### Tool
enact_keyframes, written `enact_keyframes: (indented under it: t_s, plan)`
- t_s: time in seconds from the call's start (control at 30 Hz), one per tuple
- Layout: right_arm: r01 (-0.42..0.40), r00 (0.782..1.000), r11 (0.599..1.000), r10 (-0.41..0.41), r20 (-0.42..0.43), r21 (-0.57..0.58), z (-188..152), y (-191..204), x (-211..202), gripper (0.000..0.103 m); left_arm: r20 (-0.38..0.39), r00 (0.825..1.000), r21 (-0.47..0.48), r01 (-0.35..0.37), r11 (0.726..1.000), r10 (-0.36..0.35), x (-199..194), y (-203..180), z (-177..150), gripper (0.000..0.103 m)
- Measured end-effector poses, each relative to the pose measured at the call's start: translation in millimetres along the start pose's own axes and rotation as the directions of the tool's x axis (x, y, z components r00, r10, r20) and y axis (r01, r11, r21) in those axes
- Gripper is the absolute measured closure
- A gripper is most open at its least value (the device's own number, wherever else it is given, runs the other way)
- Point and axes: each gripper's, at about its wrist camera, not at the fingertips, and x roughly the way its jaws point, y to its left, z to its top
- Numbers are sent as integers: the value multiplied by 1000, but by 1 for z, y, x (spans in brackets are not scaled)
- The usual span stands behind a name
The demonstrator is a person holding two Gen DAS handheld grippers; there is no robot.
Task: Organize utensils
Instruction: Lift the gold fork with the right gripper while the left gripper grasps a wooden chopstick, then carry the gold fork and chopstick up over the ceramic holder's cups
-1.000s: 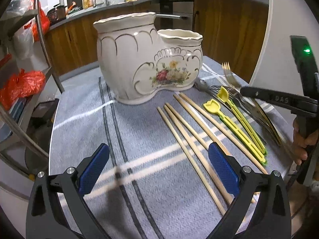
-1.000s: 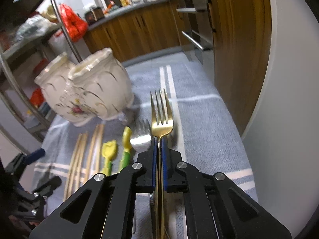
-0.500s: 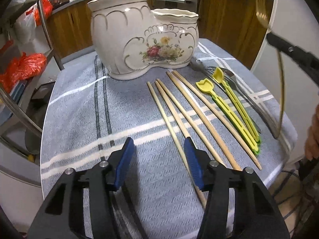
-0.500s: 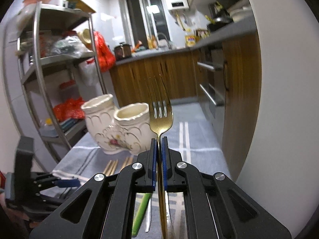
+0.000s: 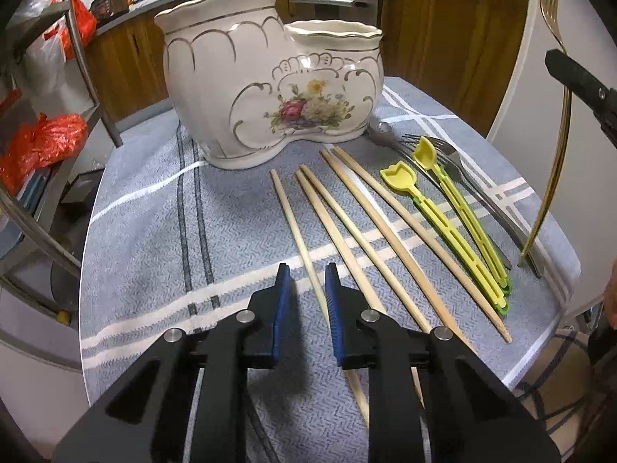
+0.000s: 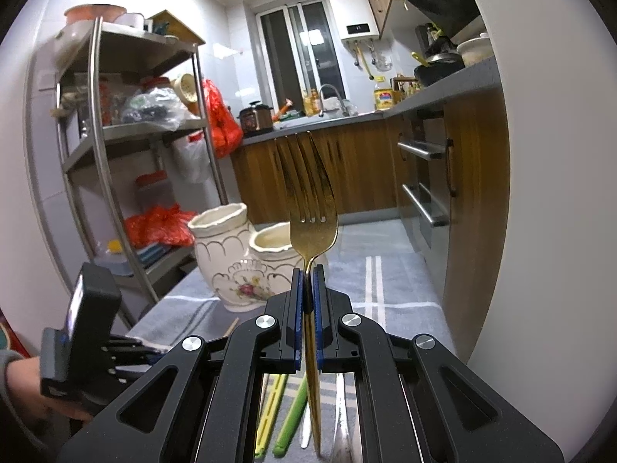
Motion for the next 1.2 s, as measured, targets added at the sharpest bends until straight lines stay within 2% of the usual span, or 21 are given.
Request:
enact_keyframes:
  t_s: [0.17, 0.2, 0.23, 0.37, 0.47, 0.6, 0.67, 0.73, 0.8, 0.87, 1.0, 1.07, 1.2]
  plan:
    - [-7, 1000, 1000, 7, 13, -11, -2, 2, -5, 97, 28, 1000, 21, -6, 1000, 6, 2, 1, 1, 85]
    - [-7, 1000, 1000, 7, 15, -13, -2, 2, -5, 97, 30, 1000, 25, -6, 1000, 5, 2, 1, 1, 86]
    - [-6, 1000, 1000, 6, 18, -14, -2, 3, -5, 97, 31, 1000, 30, -3, 1000, 2, 3, 1, 2, 94]
    - [-6, 1000, 1000, 7, 22, -16, -2, 4, -5, 97, 37, 999, 58, -2, 998, 0, 2, 2, 1, 99]
    - [-6, 1000, 1000, 7, 23, -21, -2, 5, -5, 97, 67, 998, 66, 12, 998, -17, -2, 7, -3, 99]
    - [-5, 1000, 1000, 5, 25, -21, -2, 5, -5, 97, 149, 987, 70, 58, 996, -68, -15, 18, -9, 99]
    - [-5, 1000, 1000, 5, 25, -20, -1, 4, -5, 97, 217, 971, 89, 82, 993, -99, -29, 22, -10, 99]
    - [-6, 1000, 1000, 7, 24, -20, 1, 6, -3, 97, 295, 948, 108, 88, 990, -116, -43, 25, -11, 99]
    - [-7, 1000, 1000, 7, 24, -19, 2, 7, -2, 97, 386, 914, 117, 87, 989, -126, -59, 29, -10, 99]
    - [-5, 1000, 1000, 5, 26, -26, 8, 10, 3, 97, 440, 888, 104, 96, 990, -133, -68, 33, -6, 99]
    - [-8, 999, 999, 10, 44, -44, 24, 19, 14, 97, 523, 839, 85, 126, 988, -152, -82, 43, 12, 99]
    - [-9, 998, 998, 12, 54, -57, 34, 25, 22, 97, 547, 822, 87, 130, 988, -156, -87, 47, 24, 99]
    - [-18, 995, 998, 23, 99, -56, 58, 32, 35, 97, 589, 786, 60, 190, 980, -189, -96, 64, 59, 99]
